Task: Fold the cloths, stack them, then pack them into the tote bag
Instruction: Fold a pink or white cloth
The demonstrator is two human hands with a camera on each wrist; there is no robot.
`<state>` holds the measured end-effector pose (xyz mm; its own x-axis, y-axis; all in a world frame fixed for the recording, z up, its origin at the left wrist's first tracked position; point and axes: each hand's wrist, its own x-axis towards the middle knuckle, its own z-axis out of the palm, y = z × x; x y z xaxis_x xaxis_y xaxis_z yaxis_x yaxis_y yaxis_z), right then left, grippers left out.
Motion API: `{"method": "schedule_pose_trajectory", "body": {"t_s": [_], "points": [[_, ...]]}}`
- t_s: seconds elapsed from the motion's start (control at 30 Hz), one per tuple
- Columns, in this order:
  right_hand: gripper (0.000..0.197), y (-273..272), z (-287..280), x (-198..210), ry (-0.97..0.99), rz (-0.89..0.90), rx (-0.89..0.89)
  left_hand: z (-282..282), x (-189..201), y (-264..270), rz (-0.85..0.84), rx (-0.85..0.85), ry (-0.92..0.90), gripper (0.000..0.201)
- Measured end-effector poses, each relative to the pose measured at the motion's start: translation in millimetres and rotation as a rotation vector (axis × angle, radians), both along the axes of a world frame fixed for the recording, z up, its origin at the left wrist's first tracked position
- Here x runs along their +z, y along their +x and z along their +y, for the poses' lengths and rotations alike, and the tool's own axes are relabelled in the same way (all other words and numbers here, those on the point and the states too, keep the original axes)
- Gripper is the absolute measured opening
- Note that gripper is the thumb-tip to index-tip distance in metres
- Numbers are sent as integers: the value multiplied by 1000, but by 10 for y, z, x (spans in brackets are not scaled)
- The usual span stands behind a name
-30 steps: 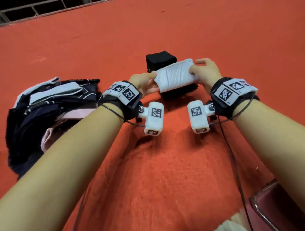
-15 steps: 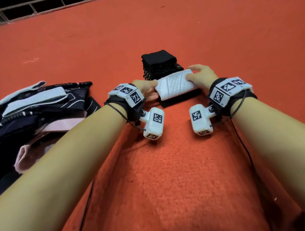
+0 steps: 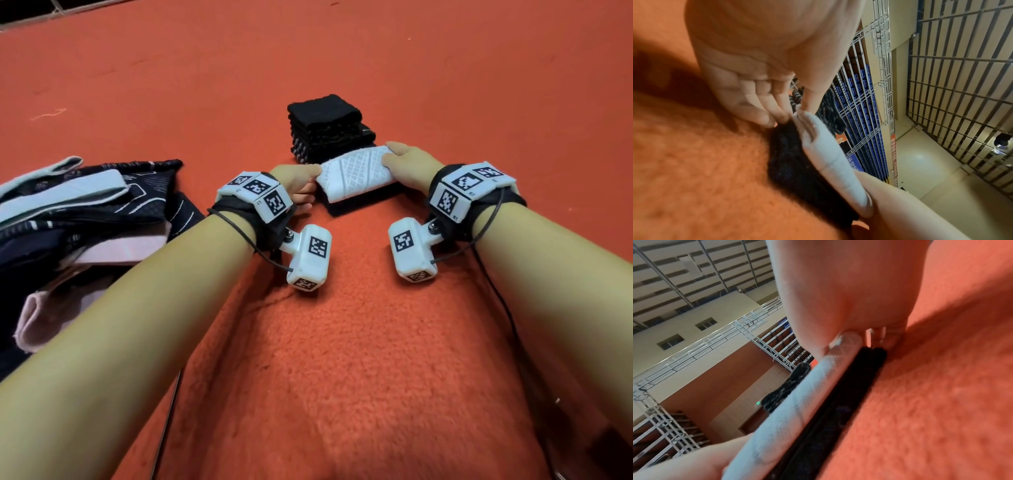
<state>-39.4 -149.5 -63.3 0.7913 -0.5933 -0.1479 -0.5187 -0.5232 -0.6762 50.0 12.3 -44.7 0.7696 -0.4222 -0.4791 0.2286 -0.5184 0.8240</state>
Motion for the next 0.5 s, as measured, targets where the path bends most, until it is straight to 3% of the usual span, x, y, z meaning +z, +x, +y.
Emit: {"method": "schedule_pose_trajectory", "body": {"t_s": [0.13,0.33,0.5], "points": [[49,-37,48,59,-69,11,-16,45,115,-20,-9,-16,-11,27],[47,-144,226,346,-176,-64,-114,345,374,30,-136,11,-35,17],[36,-98,583,579,-221,-183,11,828,681,24,-318,-13,9,11]]}}
